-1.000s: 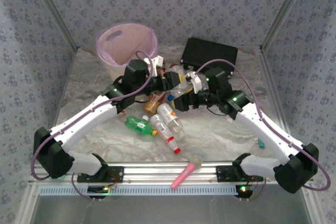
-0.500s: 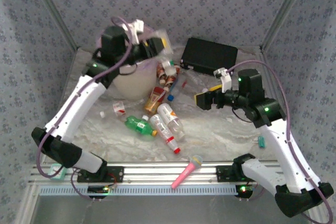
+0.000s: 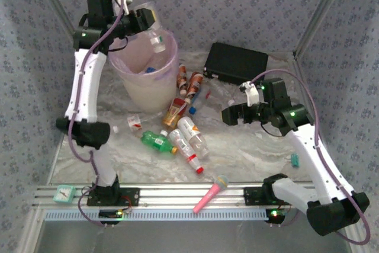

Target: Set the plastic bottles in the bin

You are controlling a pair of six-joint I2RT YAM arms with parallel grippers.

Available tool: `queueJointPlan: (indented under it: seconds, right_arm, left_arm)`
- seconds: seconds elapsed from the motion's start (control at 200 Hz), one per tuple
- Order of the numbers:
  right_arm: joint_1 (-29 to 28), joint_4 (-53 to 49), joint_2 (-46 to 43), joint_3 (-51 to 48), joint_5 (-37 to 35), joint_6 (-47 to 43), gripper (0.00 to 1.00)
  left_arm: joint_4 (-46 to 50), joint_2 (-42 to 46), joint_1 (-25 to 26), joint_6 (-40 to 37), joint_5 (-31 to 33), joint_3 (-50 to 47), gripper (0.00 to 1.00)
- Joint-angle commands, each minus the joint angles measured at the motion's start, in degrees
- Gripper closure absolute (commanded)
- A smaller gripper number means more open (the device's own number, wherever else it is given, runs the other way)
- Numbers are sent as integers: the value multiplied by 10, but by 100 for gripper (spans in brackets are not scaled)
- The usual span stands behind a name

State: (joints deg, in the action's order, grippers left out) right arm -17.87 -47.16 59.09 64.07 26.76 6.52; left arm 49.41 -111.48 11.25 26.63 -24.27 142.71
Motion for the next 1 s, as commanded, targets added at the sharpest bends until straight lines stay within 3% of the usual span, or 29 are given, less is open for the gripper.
queueJointPlan:
  seconds: [0.0,0.57,0.954,0.994]
  right_arm:
    - [2,-17,7,6,-30,-12,0]
    - [2,-22,65,-2,-46,-27,1]
    - [19,-2,69,-30,-27,-11,0]
    - [20,3,63,-35,-27,-9,0]
  left_arm:
    - [137,-47,-6,-69,52,61,100]
    - [170,-146,9,-139,146,-31,100]
    - [145,-167,23,-134,129,-68,100]
    - [145,-165,24,-134,128,-65,91]
